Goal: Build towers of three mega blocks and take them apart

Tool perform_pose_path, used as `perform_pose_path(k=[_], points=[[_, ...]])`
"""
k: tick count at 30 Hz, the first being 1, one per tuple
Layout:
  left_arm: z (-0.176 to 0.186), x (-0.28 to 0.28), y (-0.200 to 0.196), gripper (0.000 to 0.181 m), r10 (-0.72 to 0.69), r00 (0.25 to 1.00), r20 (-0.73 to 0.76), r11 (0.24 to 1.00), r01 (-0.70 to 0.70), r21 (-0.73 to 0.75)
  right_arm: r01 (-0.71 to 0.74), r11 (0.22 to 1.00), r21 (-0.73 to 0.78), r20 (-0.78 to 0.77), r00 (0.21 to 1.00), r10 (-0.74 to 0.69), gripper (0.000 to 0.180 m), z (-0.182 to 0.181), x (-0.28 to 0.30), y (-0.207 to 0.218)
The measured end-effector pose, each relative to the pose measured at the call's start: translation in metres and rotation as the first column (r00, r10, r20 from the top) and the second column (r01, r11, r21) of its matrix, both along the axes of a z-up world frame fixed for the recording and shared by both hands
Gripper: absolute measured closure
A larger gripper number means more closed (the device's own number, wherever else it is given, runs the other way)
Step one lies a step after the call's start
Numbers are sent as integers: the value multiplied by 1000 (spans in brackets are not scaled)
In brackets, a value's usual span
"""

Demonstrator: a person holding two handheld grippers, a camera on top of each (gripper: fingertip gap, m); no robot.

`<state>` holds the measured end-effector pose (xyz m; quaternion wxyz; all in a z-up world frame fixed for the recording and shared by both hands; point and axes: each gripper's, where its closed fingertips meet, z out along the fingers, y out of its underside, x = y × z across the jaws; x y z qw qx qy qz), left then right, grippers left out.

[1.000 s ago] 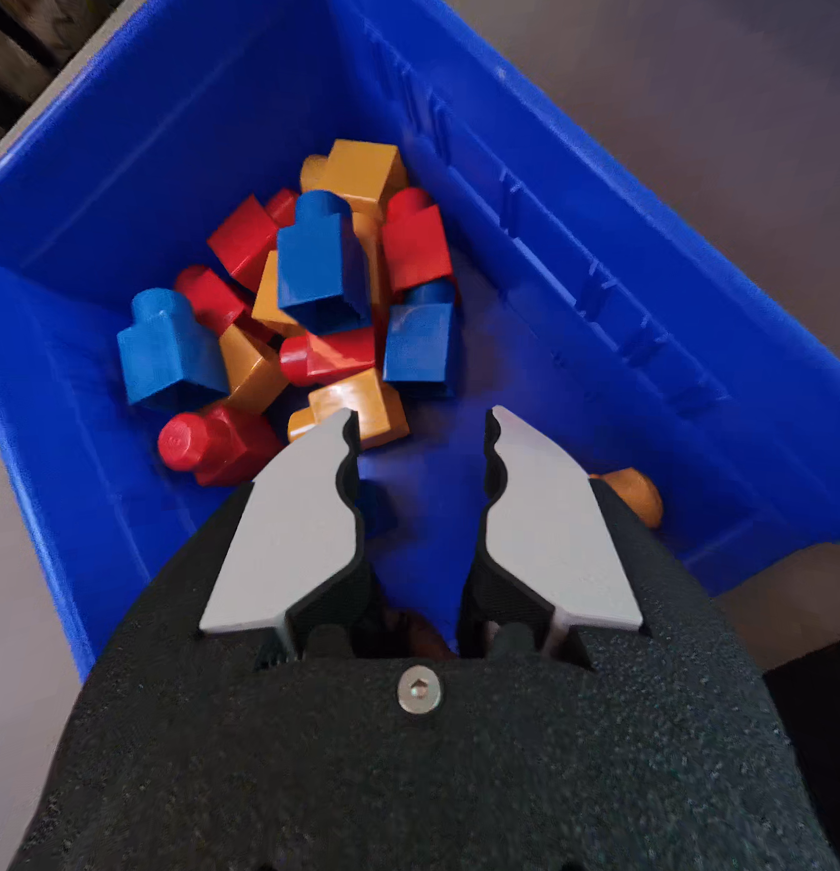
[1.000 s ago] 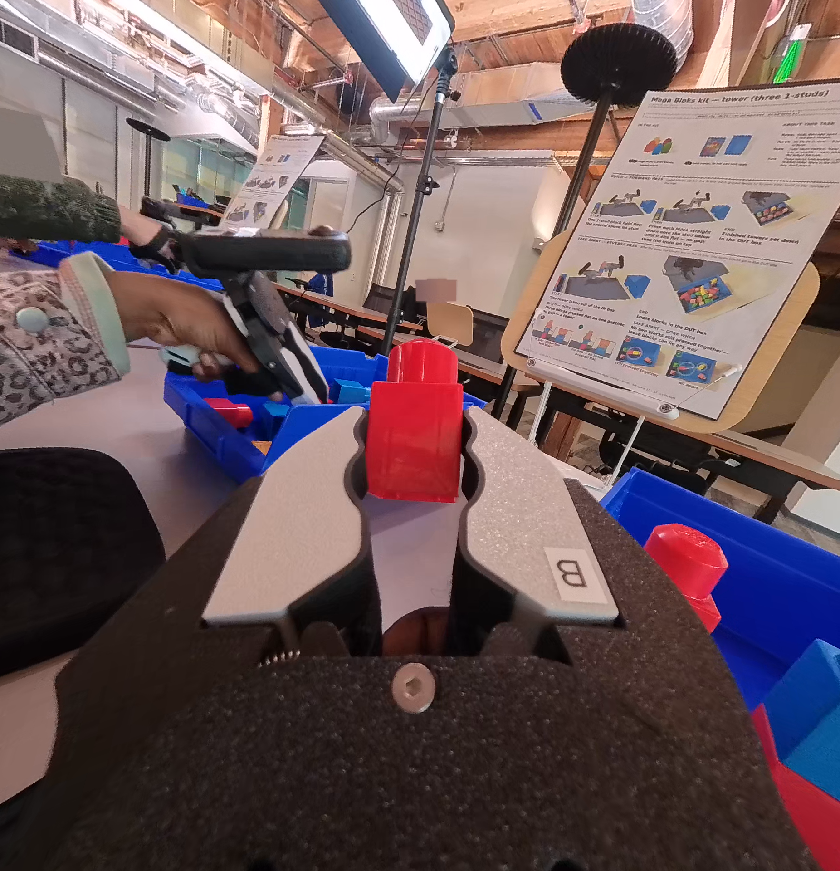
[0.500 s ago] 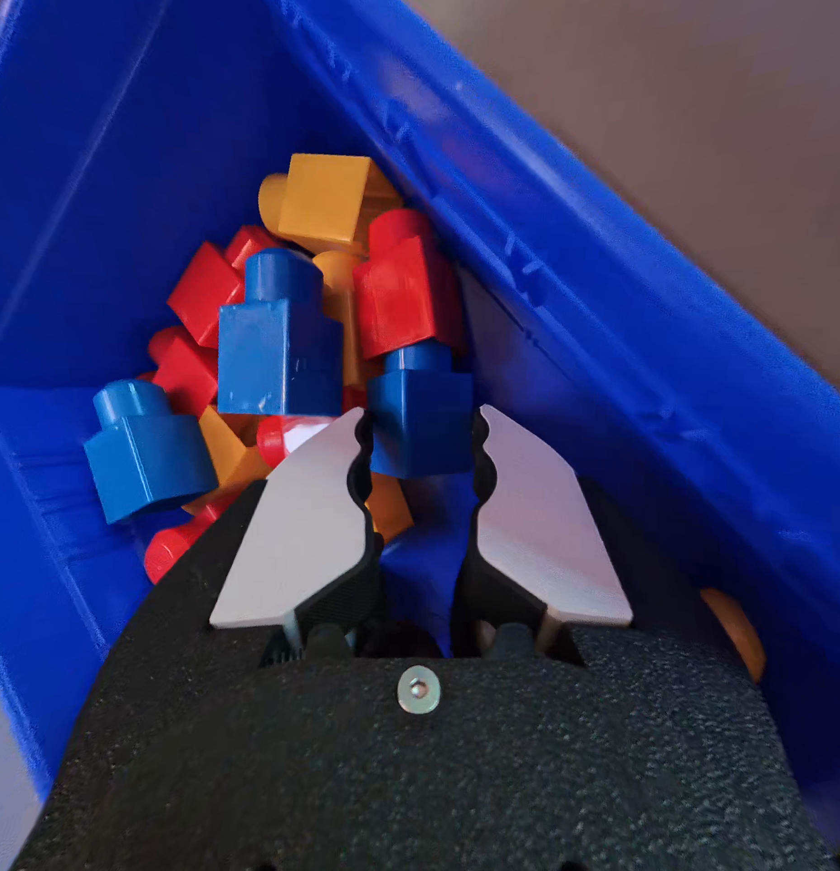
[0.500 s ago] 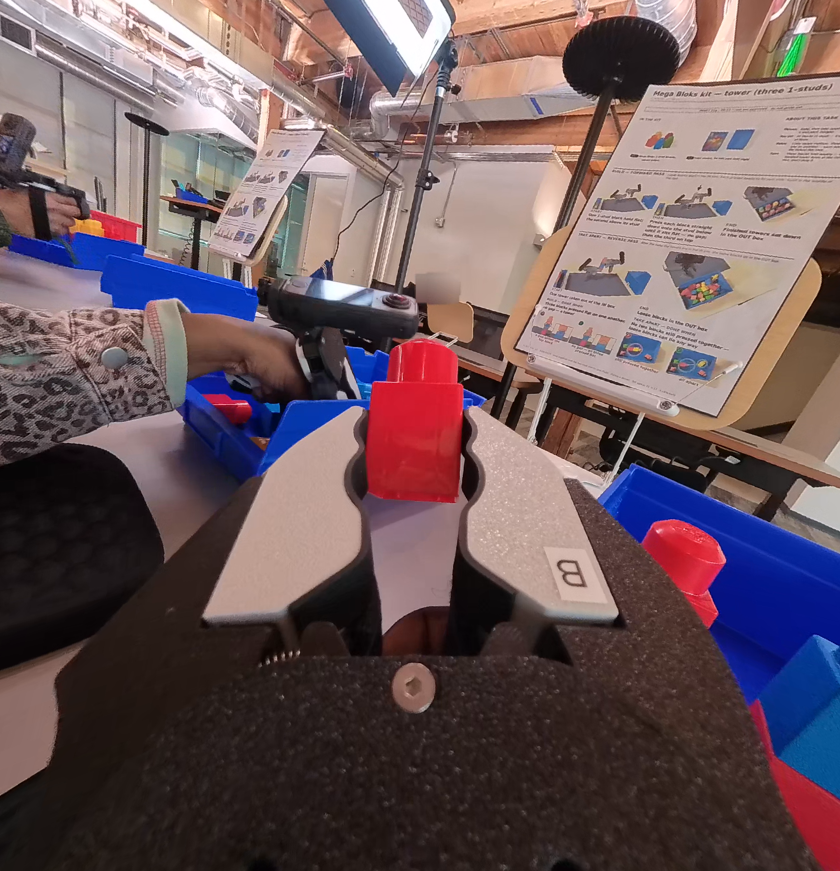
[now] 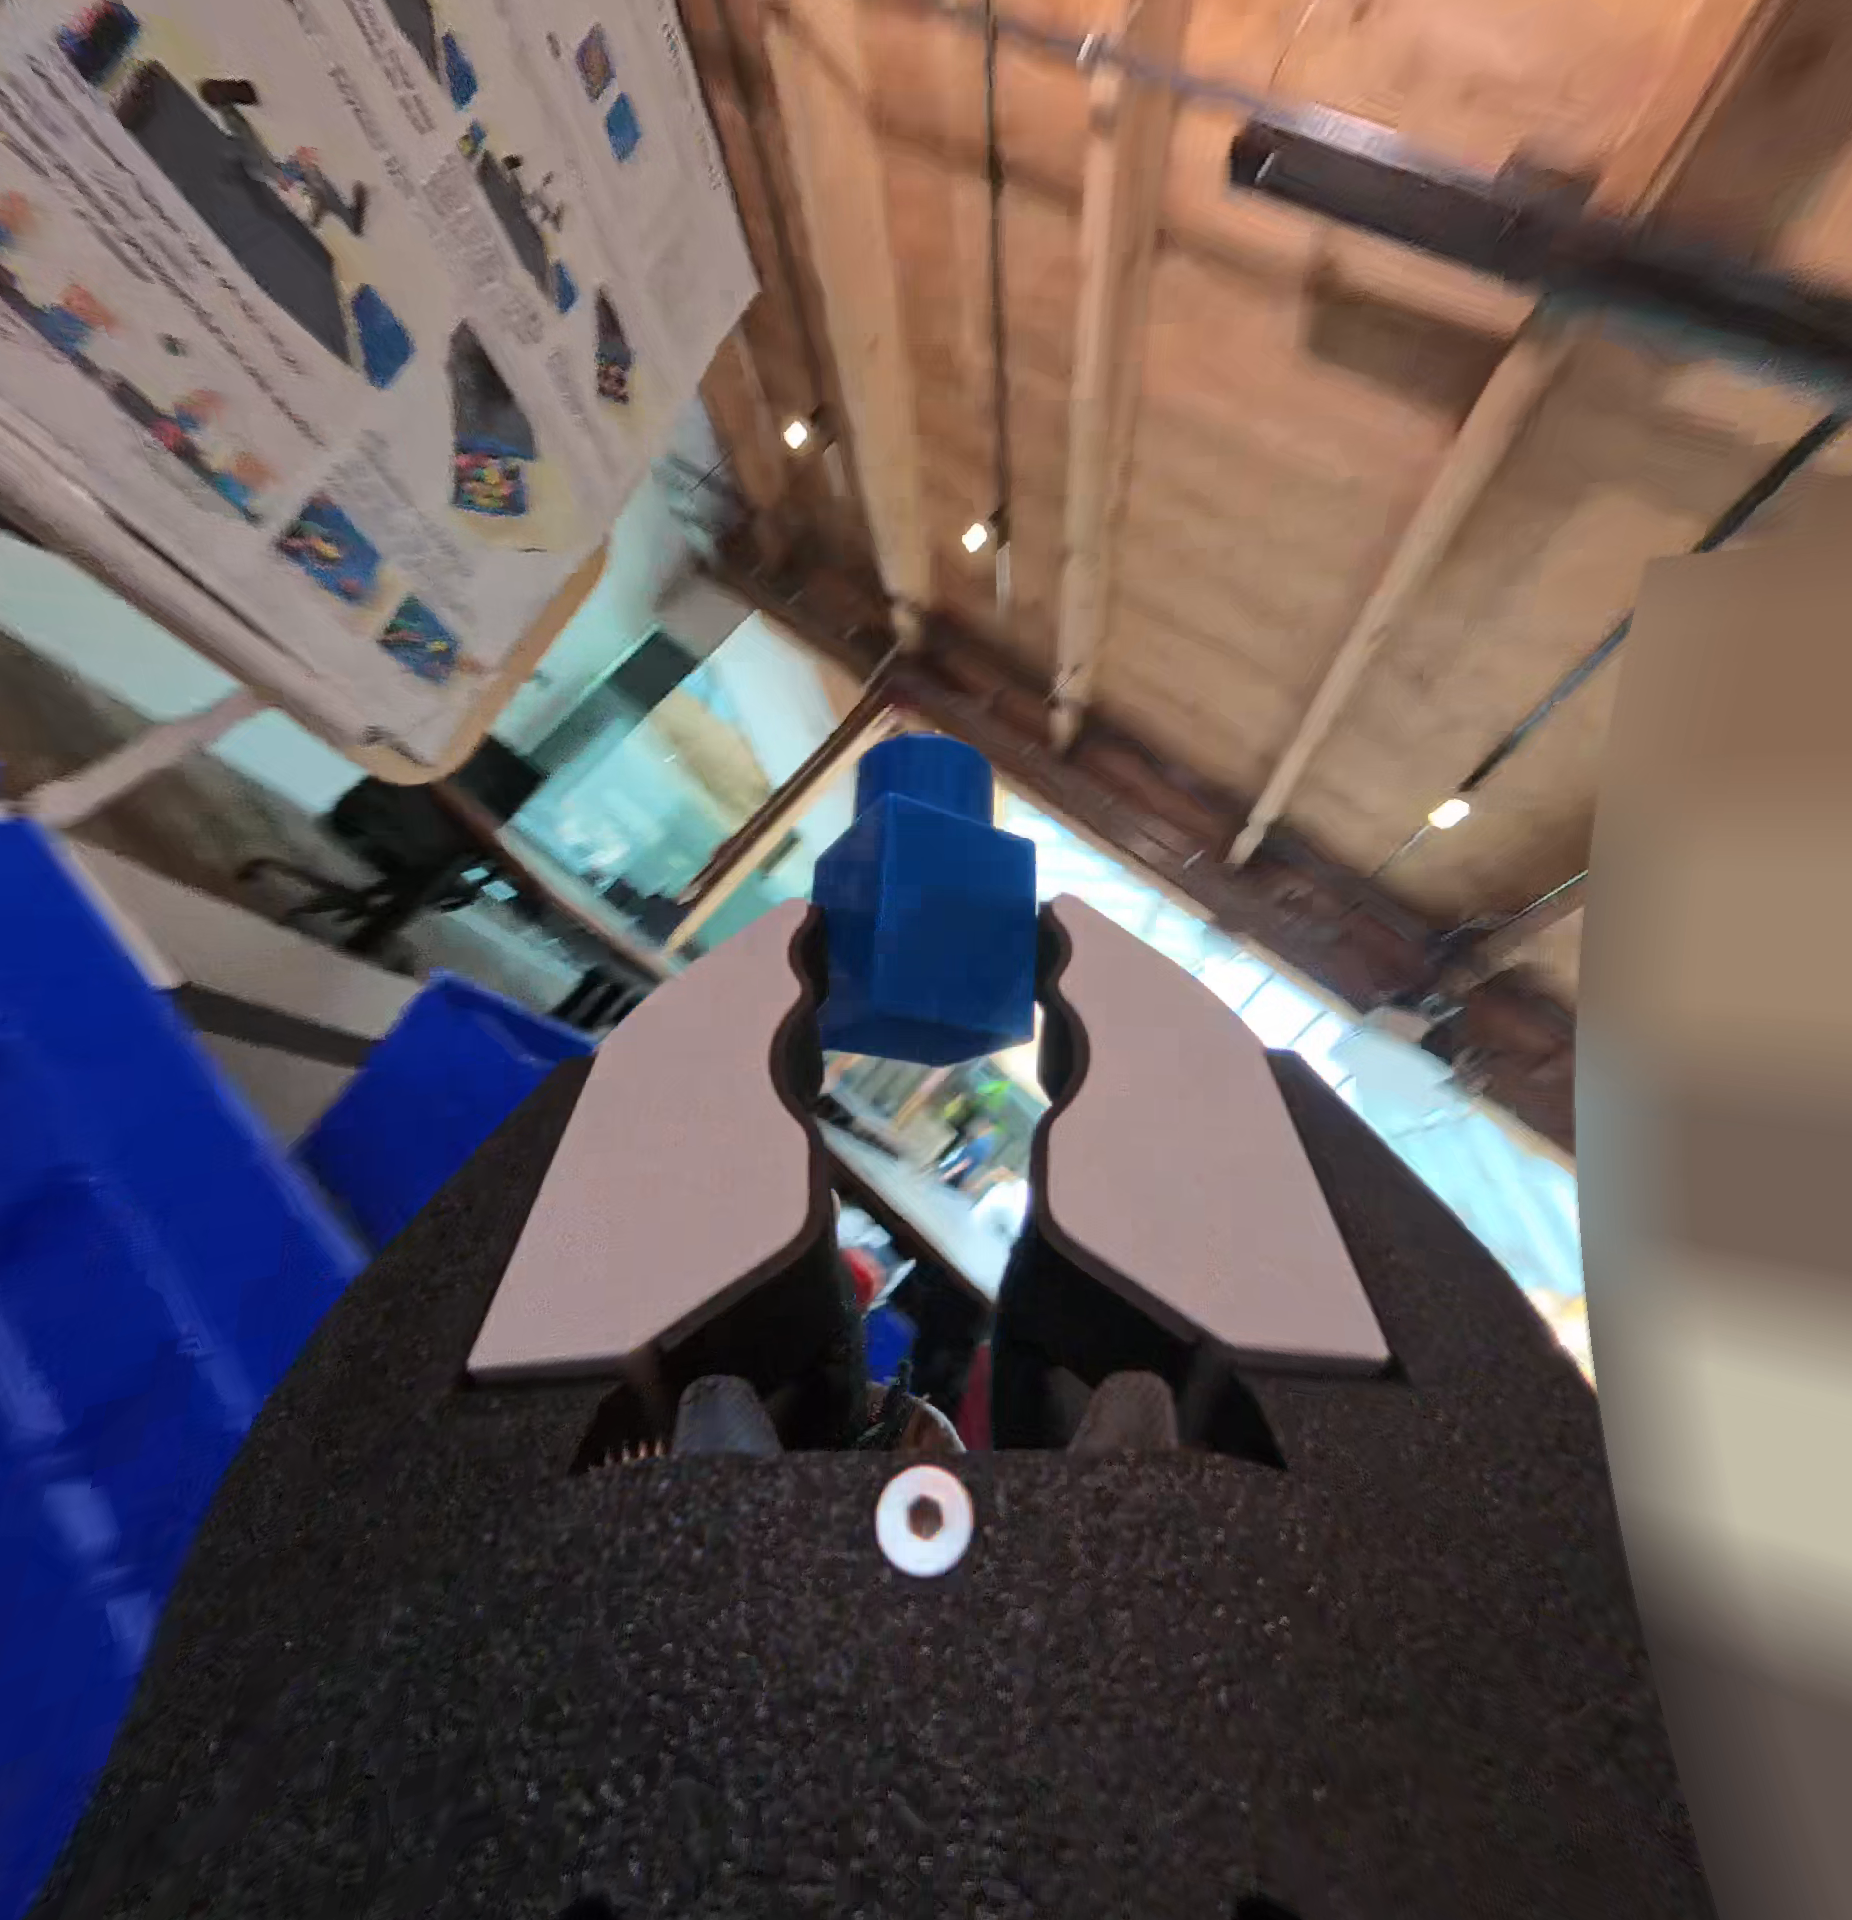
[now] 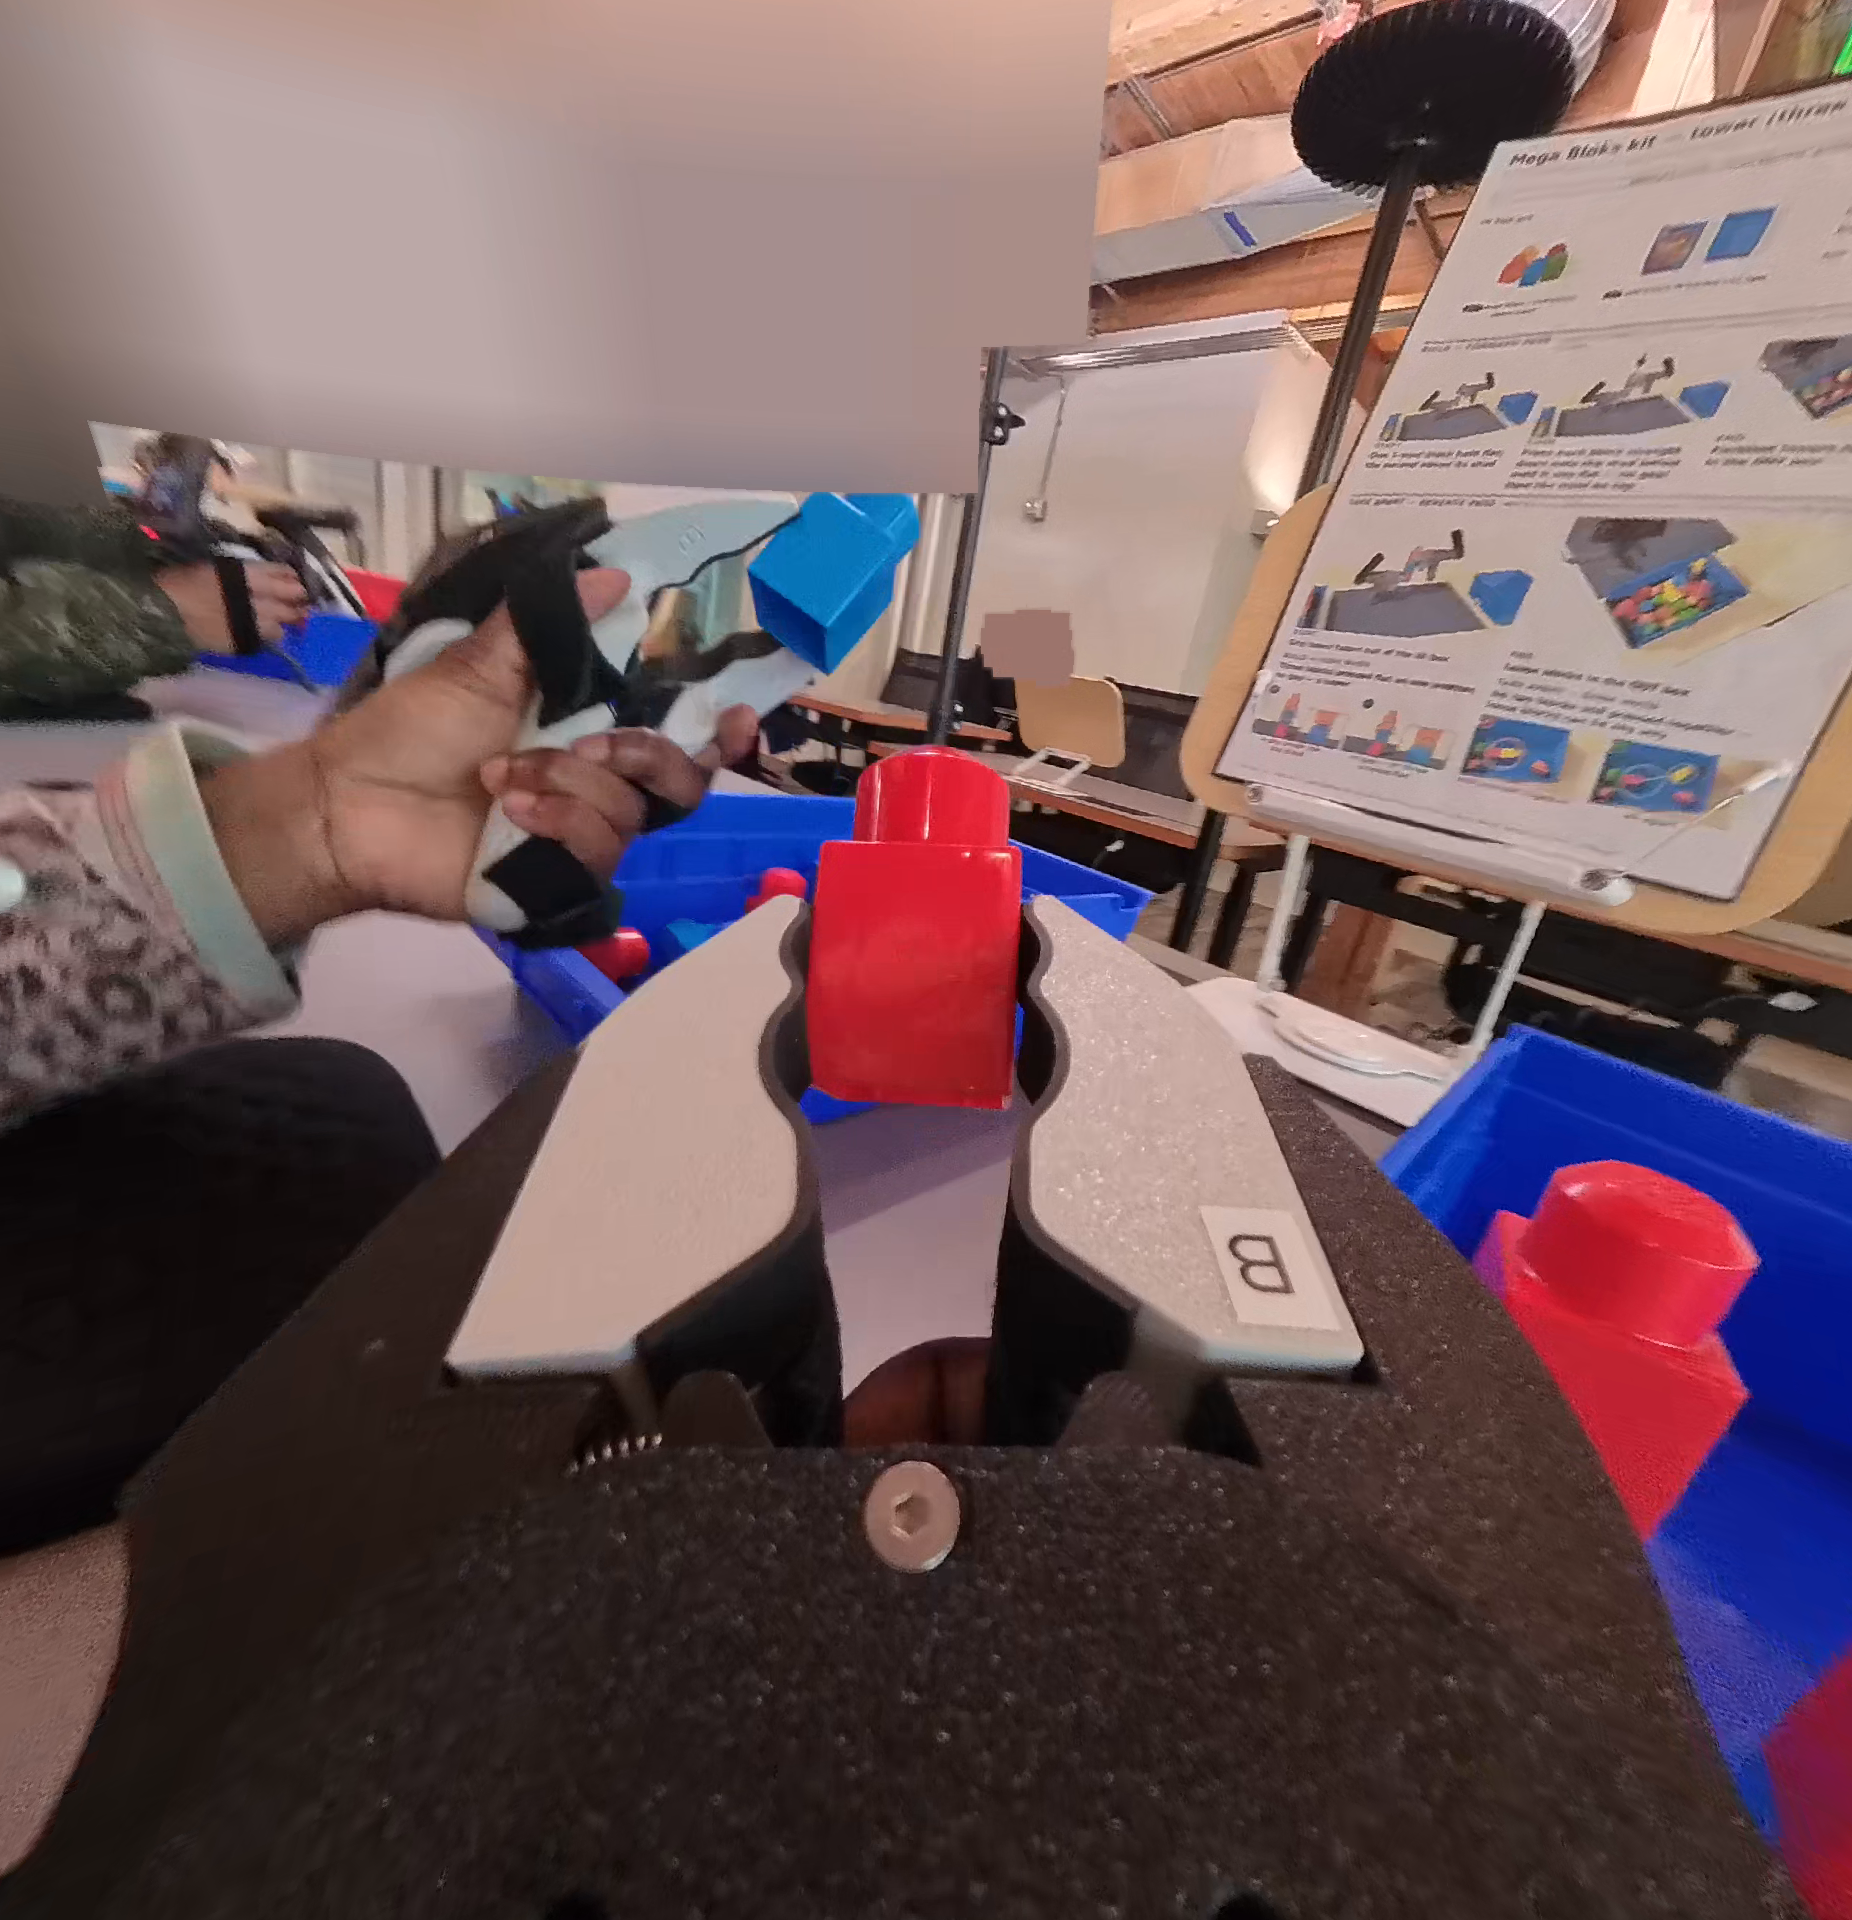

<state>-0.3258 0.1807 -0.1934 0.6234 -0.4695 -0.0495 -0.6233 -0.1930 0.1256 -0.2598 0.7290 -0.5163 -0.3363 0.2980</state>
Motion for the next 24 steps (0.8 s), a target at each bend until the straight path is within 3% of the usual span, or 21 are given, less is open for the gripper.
perform_pose_path(k=[3, 5, 8, 11, 14, 19, 24], points=[[8, 28, -21, 143, -142, 948, 283, 990, 130, 63, -99, 993, -63, -61, 994, 95, 143, 3, -6, -7], [3, 51, -28, 143, -195, 911, 362, 981, 179, 77, -162, 982, -93, -102, 983, 153, 143, 5, -8, -12], [-11, 87, -33, 143, -202, 928, 314, 979, 186, 80, -252, 959, -133, -170, 959, 228, 144, 10, -9, -17], [-8, 110, -45, 143, -239, 942, 237, 967, 209, 143, -250, 946, -207, -204, 957, 208, 143, 6, -6, -9], [-10, 120, -46, 143, -183, 972, 147, 975, 160, 153, -280, 937, -207, -259, 940, 224, 143, 12, -1, -10], [-16, 124, -42, 143, -83, 990, 110, 989, 69, 129, -172, 975, -141, -166, 975, 148, 144, 10, -2, -8], [-21, 137, -46, 143, -72, 995, 65, 991, 64, 120, -24, 999, -44, -89, 996, 20, 143, 10, 3, -2]])
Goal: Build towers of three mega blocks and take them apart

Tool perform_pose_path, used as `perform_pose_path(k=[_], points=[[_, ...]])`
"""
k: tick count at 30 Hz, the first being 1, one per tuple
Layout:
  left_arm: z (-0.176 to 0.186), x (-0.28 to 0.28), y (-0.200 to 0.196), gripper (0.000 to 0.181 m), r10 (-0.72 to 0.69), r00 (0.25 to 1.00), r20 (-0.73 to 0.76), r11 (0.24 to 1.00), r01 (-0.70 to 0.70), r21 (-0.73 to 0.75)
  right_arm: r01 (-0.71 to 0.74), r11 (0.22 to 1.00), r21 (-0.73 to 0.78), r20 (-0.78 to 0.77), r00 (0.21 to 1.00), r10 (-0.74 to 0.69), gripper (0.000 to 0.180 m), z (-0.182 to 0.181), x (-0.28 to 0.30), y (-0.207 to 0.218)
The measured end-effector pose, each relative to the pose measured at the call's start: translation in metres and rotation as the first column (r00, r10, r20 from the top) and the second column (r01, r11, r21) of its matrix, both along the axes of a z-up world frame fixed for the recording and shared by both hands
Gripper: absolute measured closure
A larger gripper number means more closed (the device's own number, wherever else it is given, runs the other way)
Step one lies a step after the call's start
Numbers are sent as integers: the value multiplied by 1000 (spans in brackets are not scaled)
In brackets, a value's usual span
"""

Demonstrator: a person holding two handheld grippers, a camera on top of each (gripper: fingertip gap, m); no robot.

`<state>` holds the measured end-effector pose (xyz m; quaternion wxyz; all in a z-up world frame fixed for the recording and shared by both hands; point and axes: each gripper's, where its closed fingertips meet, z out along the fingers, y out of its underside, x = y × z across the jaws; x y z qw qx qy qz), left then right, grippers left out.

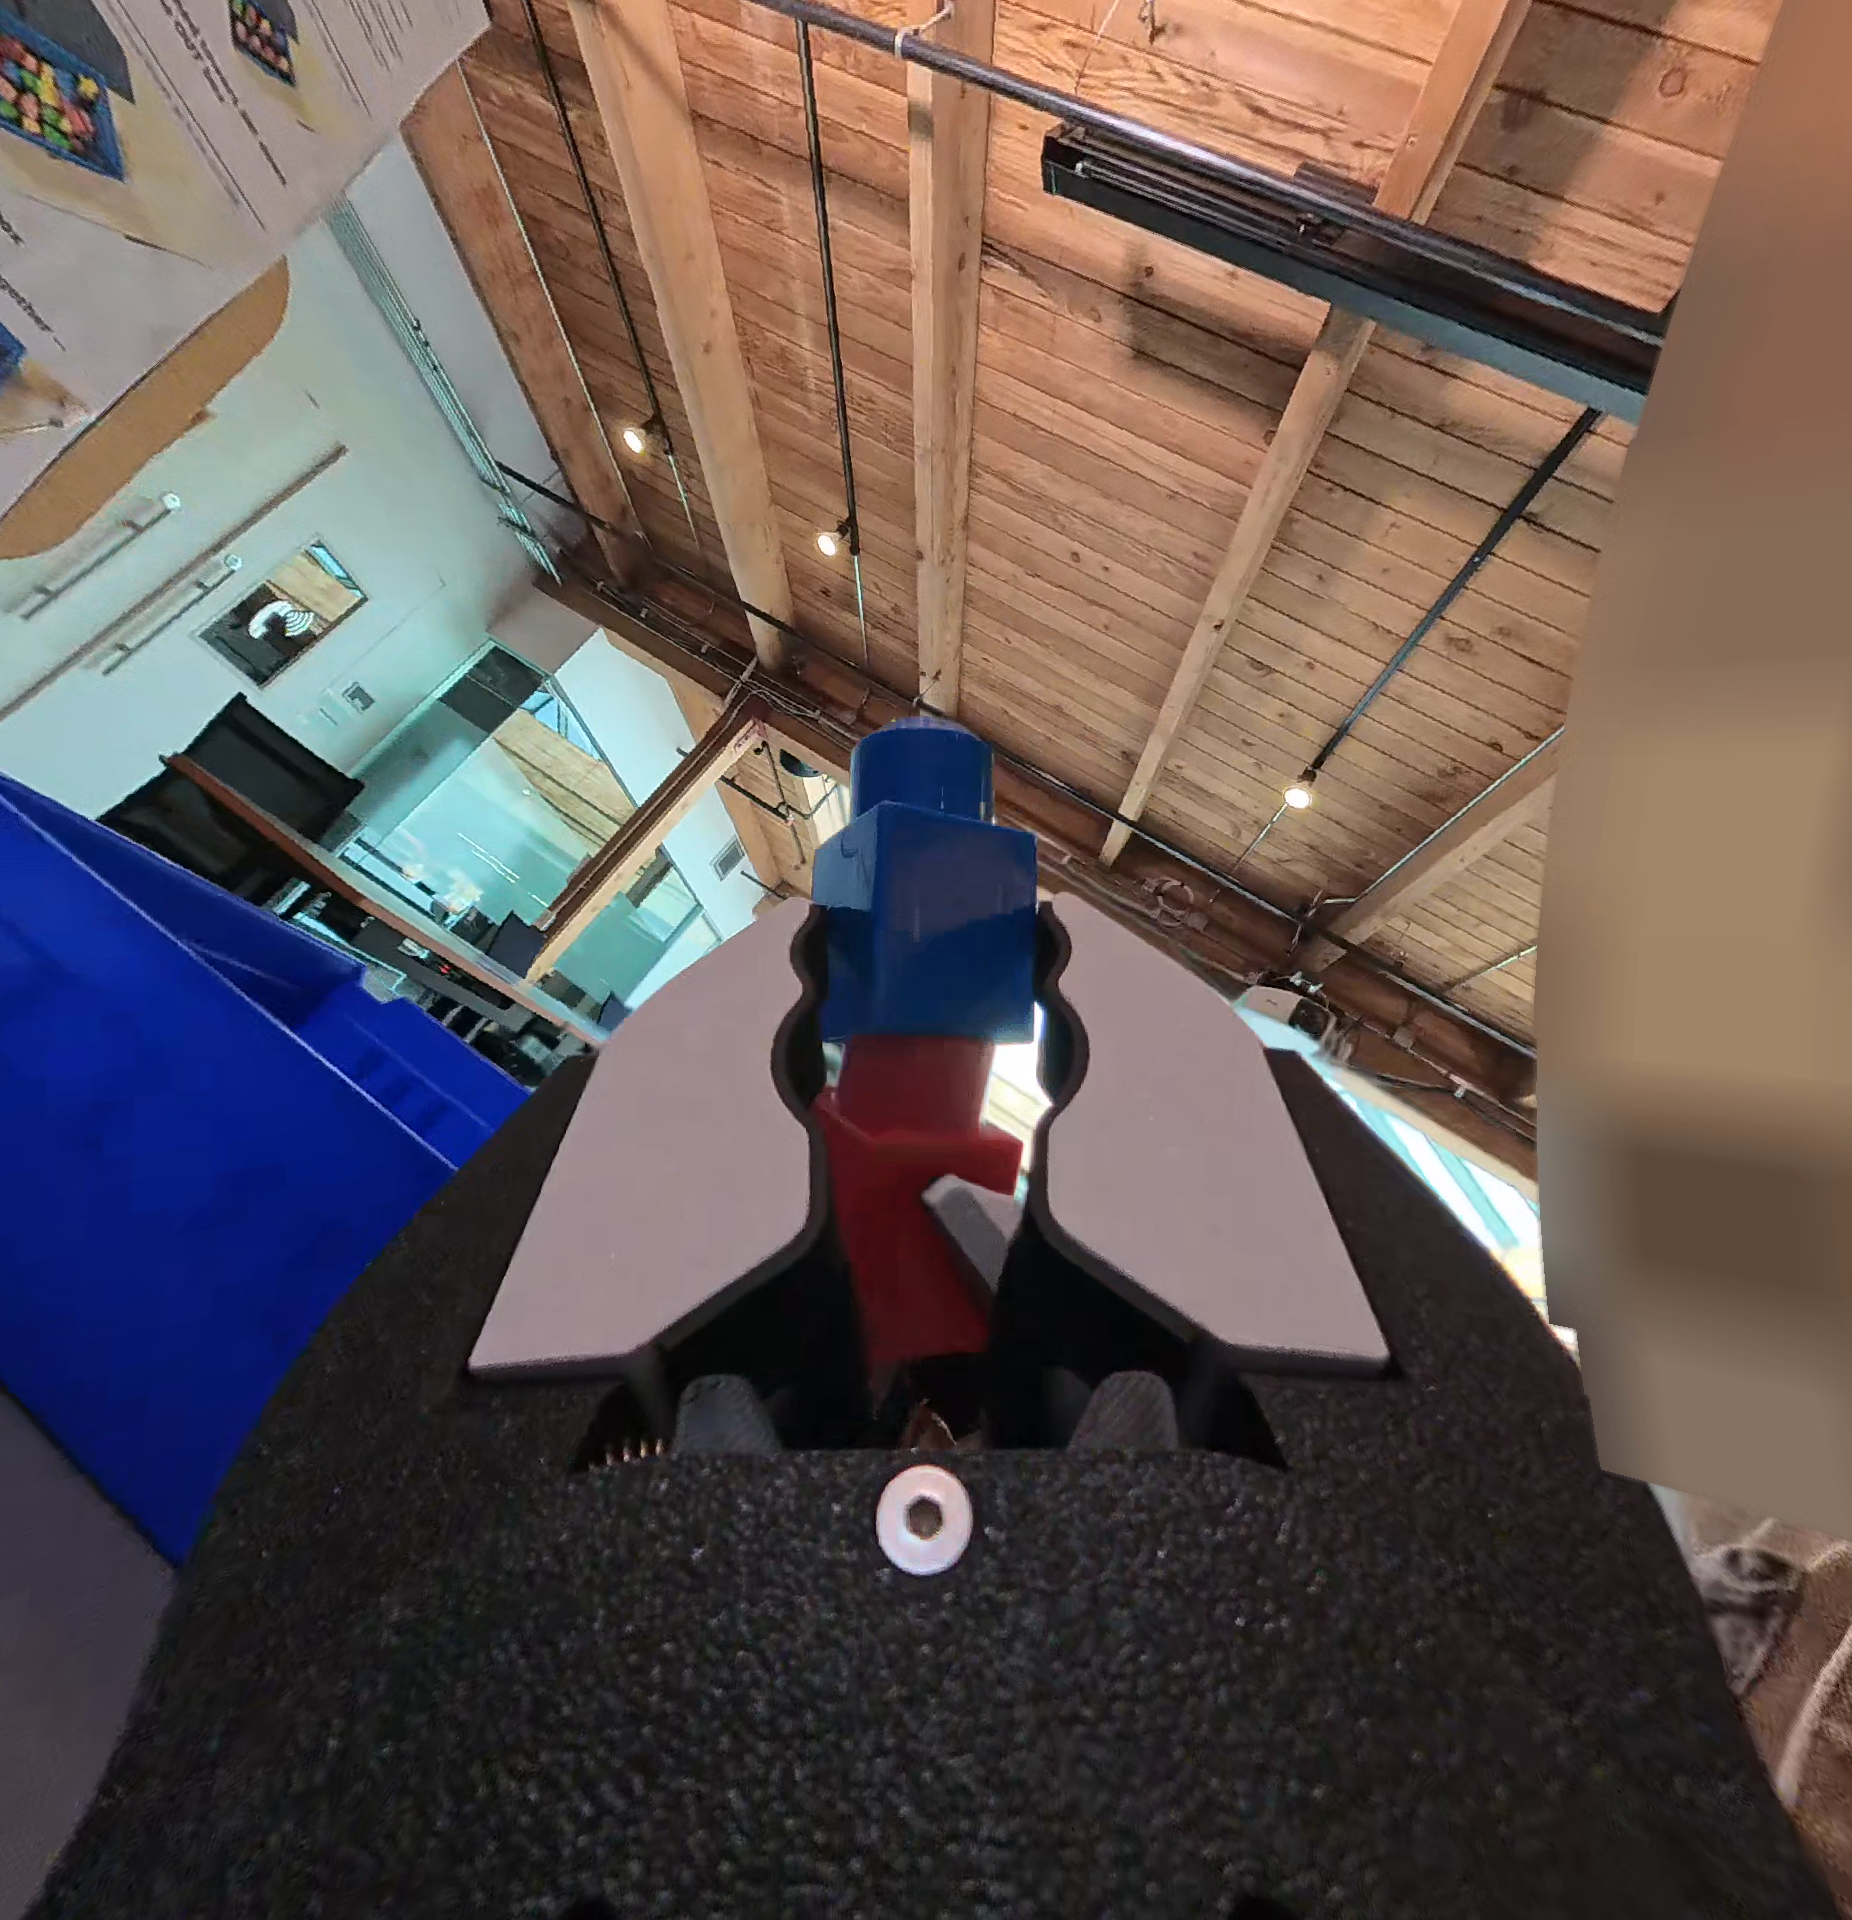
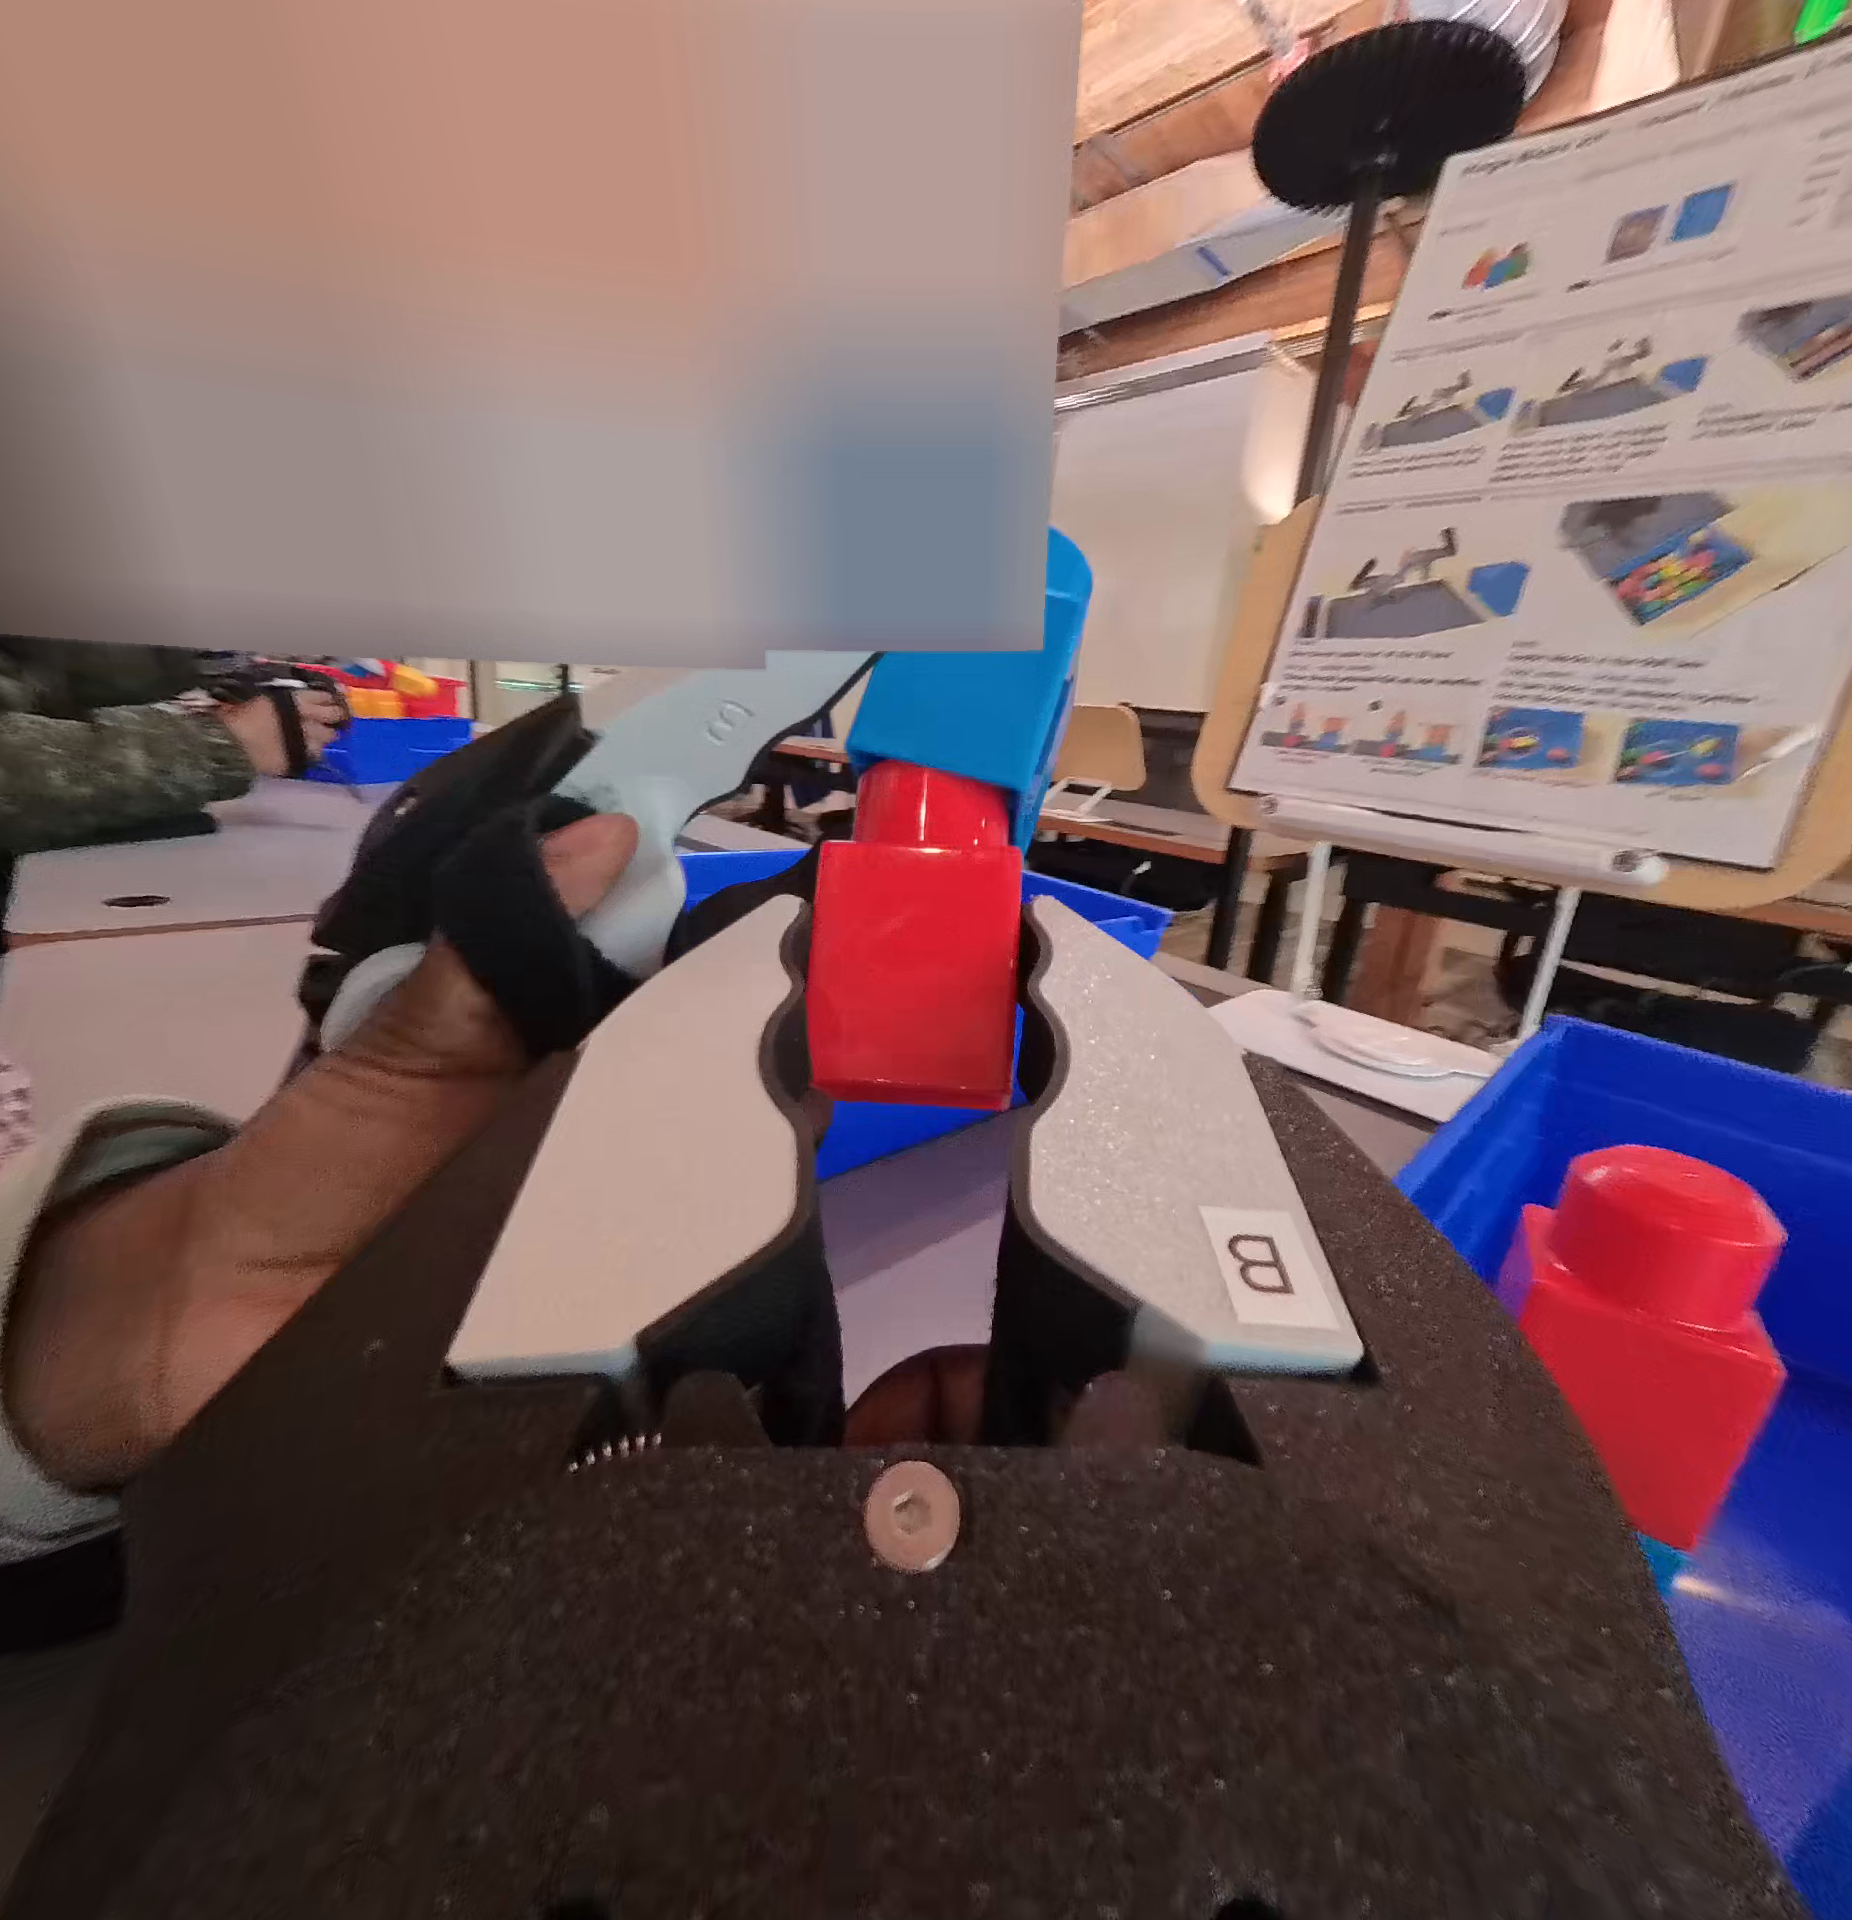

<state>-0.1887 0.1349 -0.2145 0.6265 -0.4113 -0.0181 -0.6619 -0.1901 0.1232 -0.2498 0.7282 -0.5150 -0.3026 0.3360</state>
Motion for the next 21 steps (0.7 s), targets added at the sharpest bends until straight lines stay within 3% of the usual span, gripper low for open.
perform_pose_path(k=[6, 11, 17, 20, 21], points=[[-5, 8, -2, 144, 29, 995, -98, 999, -27, 19, 128, 989, 79, 17, 991, -129, 144, 4, 11, 6], [-7, 12, -3, 144, 30, 983, -179, 999, -23, 38, 149, 985, 88, 13, 989, -151, 143, 4, 15, 6], [-14, 13, -2, 144, -162, 938, -308, 987, 159, -36, 143, 986, 81, 35, 989, -146, 143, 1, 16, 7], [-12, 10, -6, 143, -186, 906, -379, 981, 190, -27, 146, 982, 118, 55, 987, -153, 143, 2, 12, 6], [-13, 8, -5, 133, -177, 900, -398, 983, 177, -36, 141, 981, 132, 51, 988, -149, 143, 3, 12, 4]])
